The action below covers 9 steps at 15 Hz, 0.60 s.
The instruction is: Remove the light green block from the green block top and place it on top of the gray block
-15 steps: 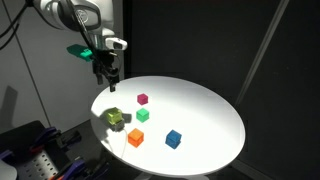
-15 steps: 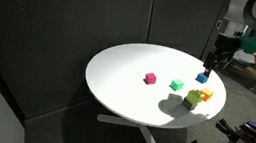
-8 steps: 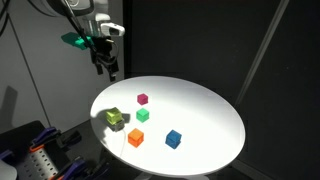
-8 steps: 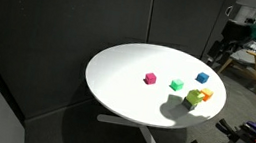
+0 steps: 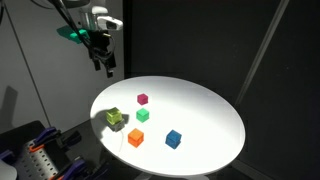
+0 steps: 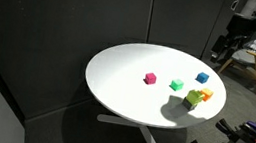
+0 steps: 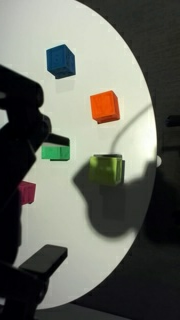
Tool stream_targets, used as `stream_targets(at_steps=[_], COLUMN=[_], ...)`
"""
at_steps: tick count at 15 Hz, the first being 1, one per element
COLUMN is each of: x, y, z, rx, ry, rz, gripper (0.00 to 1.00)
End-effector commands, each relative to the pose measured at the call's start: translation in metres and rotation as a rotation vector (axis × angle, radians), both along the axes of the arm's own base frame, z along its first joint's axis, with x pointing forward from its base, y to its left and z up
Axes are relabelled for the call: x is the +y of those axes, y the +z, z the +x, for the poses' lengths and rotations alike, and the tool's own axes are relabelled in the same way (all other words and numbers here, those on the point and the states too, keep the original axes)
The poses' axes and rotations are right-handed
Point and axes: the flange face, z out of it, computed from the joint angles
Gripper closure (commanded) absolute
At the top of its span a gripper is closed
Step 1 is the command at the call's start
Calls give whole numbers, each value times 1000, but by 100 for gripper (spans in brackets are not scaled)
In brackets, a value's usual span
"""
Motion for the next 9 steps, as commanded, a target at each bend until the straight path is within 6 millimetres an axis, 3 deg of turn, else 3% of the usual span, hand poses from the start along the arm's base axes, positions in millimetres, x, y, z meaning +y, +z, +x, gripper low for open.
stream_targets(at_steps=[1,9], x=[0,0], y=[8,2], z=[-1,-2], rx=[37,35], ry=[-26,-6], rz=[20,10], gripper=[0,0])
